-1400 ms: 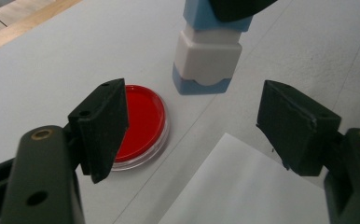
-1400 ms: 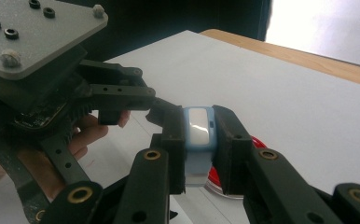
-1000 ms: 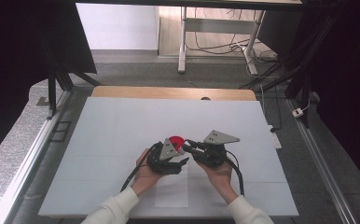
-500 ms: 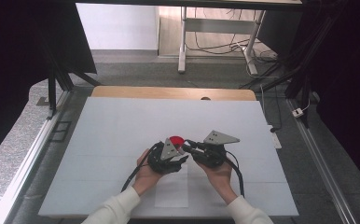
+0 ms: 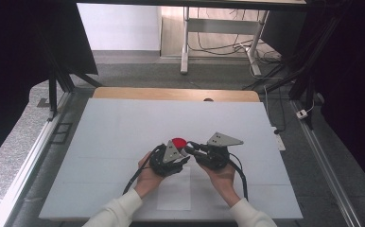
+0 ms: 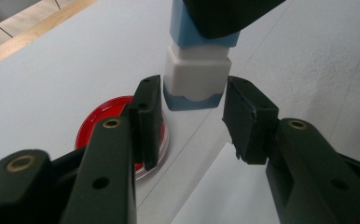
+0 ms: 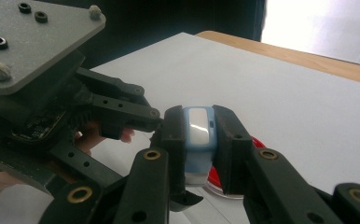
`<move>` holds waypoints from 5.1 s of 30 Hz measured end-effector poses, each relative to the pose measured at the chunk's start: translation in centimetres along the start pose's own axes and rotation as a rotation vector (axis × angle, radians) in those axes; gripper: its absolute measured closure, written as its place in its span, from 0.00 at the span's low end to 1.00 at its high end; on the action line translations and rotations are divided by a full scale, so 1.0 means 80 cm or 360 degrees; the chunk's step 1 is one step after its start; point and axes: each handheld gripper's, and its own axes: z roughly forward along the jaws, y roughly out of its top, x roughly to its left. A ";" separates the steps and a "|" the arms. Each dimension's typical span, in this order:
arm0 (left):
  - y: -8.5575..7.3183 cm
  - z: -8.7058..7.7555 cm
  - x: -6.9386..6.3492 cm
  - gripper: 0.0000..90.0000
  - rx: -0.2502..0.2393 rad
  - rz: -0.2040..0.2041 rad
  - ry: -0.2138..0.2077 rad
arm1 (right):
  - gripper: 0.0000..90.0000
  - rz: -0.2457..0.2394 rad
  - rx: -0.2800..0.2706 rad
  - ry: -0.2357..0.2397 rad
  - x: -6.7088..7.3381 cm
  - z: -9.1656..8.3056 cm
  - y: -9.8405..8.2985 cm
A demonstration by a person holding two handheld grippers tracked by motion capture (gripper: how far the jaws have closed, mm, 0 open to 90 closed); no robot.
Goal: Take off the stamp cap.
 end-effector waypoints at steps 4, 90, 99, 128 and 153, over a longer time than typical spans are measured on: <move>0.000 0.000 0.000 0.65 0.0004 -0.0001 -0.0002 | 0.83 0.0011 -0.0007 0.0000 -0.001 0.000 -0.001; -0.008 0.001 0.000 0.73 0.0021 0.0072 0.0020 | 0.83 0.0056 -0.0041 -0.0054 0.005 0.000 -0.008; -0.007 0.002 -0.005 0.73 0.0070 0.0191 0.0081 | 0.83 0.0060 0.0002 -0.0038 0.003 0.002 -0.008; -0.014 -0.006 0.013 0.73 0.0002 0.0051 0.0055 | 0.83 0.0102 -0.0096 -0.0091 -0.013 -0.019 0.000; -0.025 -0.042 0.036 0.72 -0.0042 -0.0047 0.0022 | 0.83 0.0095 -0.0132 -0.0126 -0.020 -0.027 0.002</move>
